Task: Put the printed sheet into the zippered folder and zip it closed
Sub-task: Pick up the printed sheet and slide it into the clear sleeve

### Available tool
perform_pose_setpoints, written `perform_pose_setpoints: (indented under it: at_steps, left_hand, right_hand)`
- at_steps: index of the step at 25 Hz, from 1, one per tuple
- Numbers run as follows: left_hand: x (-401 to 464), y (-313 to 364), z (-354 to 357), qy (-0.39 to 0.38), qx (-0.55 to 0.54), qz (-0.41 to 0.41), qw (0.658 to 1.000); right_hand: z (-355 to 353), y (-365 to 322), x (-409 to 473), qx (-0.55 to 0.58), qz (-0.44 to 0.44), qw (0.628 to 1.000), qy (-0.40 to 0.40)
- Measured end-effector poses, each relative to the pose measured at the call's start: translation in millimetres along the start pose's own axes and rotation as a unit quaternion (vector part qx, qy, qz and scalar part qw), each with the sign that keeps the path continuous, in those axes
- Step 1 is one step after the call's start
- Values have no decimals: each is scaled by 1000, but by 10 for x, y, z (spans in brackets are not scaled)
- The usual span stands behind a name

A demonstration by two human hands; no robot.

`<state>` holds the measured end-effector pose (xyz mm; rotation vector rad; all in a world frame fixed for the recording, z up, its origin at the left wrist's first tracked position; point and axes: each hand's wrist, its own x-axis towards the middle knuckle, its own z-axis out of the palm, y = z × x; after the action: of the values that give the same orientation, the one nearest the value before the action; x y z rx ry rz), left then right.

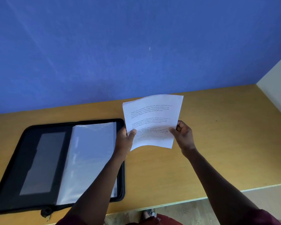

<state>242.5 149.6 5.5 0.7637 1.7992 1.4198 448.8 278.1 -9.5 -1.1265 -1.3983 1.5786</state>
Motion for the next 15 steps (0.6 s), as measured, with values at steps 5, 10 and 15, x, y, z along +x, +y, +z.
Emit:
perform_pose_setpoints:
  at_steps: [5, 10, 15]
  left_hand:
    - [-14, -53, -47, 29, 57, -6, 998]
    - [-45, -97, -78, 36, 107, -7, 994]
    - [-20, -114, -66, 50, 163, -12, 985]
  right_hand:
    - [84, -11, -66, -79, -10, 997, 5]
    - [93, -5, -122, -108, -5, 994, 10]
    - [92, -3, -119, -147, -5, 989, 24]
